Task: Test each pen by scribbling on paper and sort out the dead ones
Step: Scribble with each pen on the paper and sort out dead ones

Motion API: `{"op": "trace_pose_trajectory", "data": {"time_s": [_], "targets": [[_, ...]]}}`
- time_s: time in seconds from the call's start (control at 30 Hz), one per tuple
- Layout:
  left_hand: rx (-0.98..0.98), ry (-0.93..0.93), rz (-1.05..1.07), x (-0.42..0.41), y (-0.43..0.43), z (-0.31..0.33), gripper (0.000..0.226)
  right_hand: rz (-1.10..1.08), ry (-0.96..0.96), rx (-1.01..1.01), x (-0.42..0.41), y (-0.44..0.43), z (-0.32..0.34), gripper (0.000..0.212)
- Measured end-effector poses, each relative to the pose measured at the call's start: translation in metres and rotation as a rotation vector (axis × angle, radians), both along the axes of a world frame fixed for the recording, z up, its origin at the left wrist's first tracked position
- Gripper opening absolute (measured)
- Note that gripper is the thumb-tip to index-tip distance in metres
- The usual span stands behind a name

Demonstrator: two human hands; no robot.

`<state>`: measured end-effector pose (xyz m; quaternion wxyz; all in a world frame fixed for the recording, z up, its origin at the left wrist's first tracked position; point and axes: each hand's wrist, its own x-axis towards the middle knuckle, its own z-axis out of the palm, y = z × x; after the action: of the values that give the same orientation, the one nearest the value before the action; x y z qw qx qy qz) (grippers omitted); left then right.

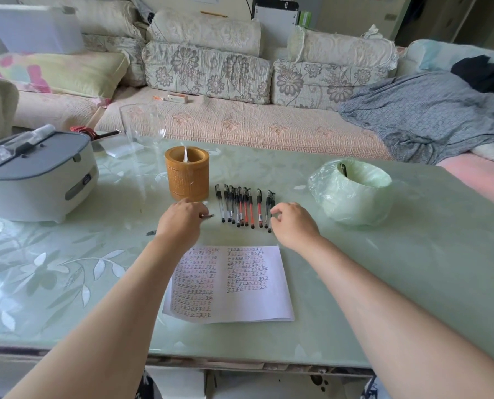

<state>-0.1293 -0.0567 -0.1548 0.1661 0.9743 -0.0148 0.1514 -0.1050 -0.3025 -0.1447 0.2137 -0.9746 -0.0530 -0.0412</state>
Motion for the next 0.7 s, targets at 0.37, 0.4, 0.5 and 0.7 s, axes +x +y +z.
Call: {"op": "trace_pose_trajectory", "data": {"time_s": [0.37, 0.4, 0.5, 0.7], "targets": [[-0.213, -0.22, -0.364, -0.04, -0.041, 0.026, 0.017, 0.213, 0.157, 0.485, -0.052, 0.025, 0.026, 0.017], [-0.238, -0.221, -0.372, -0.046, -0.042, 0.028, 0.017, 0.211, 0.171, 0.518, -0.058, 0.025, 0.028, 0.016], [-0.323, -0.189, -0.399, -0.061, -0.044, 0.032, 0.018, 0.198, 0.19, 0.597, -0.072, 0.023, 0.034, 0.014], [-0.381, -0.076, -0.395, -0.078, -0.044, 0.035, 0.018, 0.125, 0.237, 0.836, -0.097, 0.02, 0.037, 0.007]]}}
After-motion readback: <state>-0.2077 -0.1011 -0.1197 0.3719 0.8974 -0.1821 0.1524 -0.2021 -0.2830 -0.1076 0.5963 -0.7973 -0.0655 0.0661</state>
